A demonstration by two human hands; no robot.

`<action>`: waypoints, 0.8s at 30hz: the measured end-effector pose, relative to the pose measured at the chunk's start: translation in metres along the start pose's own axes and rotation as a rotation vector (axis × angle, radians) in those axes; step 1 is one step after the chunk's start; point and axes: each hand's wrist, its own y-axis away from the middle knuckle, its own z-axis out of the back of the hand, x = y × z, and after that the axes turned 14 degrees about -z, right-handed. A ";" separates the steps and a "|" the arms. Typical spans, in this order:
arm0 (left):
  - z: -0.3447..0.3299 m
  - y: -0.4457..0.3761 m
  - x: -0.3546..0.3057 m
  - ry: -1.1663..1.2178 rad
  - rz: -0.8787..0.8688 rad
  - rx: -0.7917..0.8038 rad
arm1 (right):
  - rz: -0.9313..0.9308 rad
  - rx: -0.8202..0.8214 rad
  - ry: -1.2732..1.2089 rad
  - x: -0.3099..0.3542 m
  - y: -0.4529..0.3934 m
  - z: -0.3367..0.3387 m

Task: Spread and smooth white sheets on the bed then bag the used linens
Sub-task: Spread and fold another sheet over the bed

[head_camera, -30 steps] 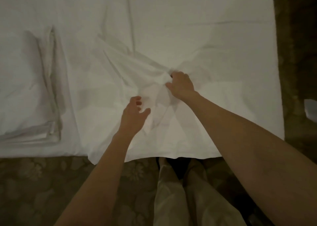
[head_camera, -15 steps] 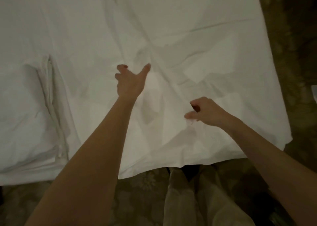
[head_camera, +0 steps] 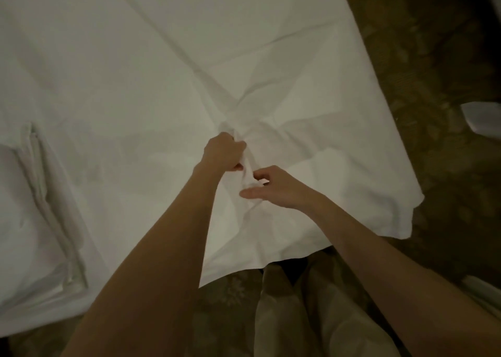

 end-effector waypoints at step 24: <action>-0.082 0.007 -0.165 -0.085 -0.349 -0.017 | 0.033 -0.450 -0.641 -0.075 0.068 0.102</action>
